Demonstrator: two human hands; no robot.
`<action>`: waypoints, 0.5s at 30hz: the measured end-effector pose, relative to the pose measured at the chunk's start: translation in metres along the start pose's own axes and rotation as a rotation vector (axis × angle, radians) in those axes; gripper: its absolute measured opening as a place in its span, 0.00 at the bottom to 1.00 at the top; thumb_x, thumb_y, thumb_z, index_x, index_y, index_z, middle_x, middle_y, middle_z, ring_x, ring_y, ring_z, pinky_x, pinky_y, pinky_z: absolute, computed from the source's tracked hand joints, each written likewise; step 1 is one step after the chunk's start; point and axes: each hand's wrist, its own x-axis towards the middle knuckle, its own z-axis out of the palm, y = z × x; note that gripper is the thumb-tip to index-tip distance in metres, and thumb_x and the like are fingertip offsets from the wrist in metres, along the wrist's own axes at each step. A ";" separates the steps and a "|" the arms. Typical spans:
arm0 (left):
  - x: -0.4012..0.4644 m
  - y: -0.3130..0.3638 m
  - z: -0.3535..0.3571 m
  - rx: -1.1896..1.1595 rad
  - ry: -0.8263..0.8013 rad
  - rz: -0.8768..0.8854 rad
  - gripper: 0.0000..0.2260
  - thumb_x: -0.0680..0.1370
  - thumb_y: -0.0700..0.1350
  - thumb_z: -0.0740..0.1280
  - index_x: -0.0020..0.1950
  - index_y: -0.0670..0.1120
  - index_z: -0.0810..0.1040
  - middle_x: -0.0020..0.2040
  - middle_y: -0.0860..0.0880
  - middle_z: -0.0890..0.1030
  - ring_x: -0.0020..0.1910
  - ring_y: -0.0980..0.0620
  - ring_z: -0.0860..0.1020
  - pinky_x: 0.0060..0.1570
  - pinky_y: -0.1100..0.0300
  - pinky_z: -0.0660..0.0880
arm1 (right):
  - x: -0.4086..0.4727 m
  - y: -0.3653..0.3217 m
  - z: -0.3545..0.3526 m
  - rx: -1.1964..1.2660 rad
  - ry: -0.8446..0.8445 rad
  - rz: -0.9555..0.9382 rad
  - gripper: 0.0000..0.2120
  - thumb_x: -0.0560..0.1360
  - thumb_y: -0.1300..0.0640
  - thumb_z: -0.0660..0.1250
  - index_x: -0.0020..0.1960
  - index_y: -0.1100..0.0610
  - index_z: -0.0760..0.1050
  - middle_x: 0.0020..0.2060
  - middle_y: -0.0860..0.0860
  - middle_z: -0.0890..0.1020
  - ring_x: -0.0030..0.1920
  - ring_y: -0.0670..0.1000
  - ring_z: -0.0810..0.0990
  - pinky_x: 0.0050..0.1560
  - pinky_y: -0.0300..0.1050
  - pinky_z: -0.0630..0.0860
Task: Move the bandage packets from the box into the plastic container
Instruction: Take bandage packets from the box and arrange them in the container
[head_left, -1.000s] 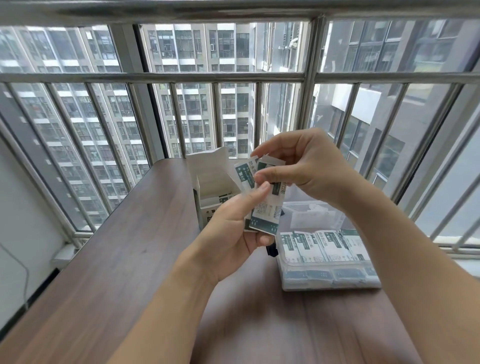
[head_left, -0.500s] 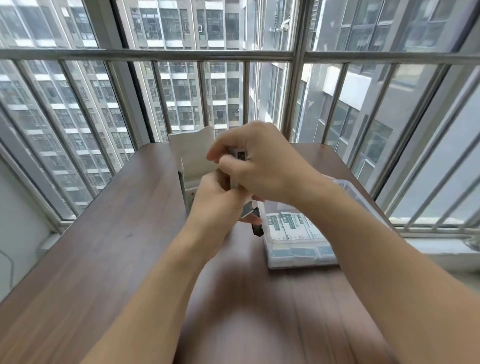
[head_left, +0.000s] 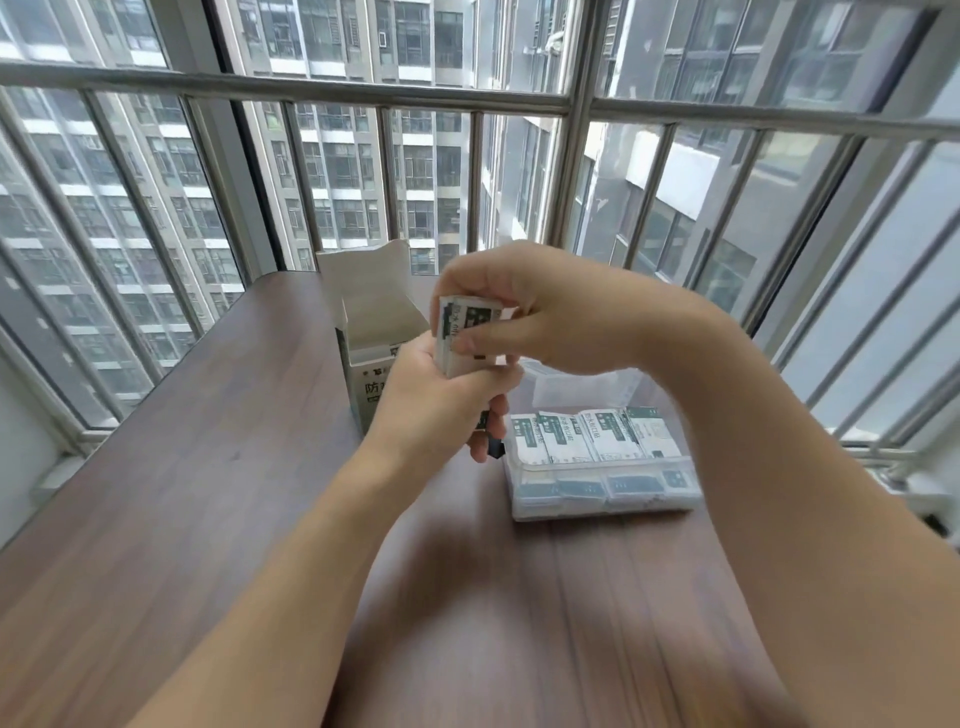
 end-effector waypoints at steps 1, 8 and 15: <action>-0.001 0.000 0.000 -0.007 -0.007 0.009 0.09 0.76 0.30 0.68 0.43 0.42 0.74 0.29 0.45 0.75 0.24 0.49 0.73 0.20 0.62 0.66 | 0.000 0.000 -0.001 0.006 -0.001 -0.001 0.05 0.79 0.57 0.70 0.55 0.54 0.78 0.47 0.46 0.83 0.47 0.47 0.83 0.53 0.50 0.81; -0.002 -0.001 0.002 -0.068 -0.145 0.074 0.13 0.72 0.31 0.72 0.51 0.43 0.73 0.35 0.48 0.79 0.29 0.48 0.78 0.20 0.60 0.70 | -0.011 0.012 -0.014 0.183 -0.037 0.031 0.09 0.77 0.64 0.72 0.55 0.65 0.78 0.47 0.55 0.86 0.47 0.53 0.87 0.51 0.52 0.84; 0.007 -0.009 -0.007 0.015 0.067 0.322 0.15 0.74 0.59 0.66 0.51 0.48 0.77 0.38 0.51 0.80 0.34 0.54 0.76 0.24 0.62 0.69 | -0.027 0.051 -0.045 0.632 -0.055 0.358 0.10 0.74 0.65 0.70 0.55 0.66 0.78 0.46 0.57 0.86 0.50 0.53 0.86 0.48 0.40 0.82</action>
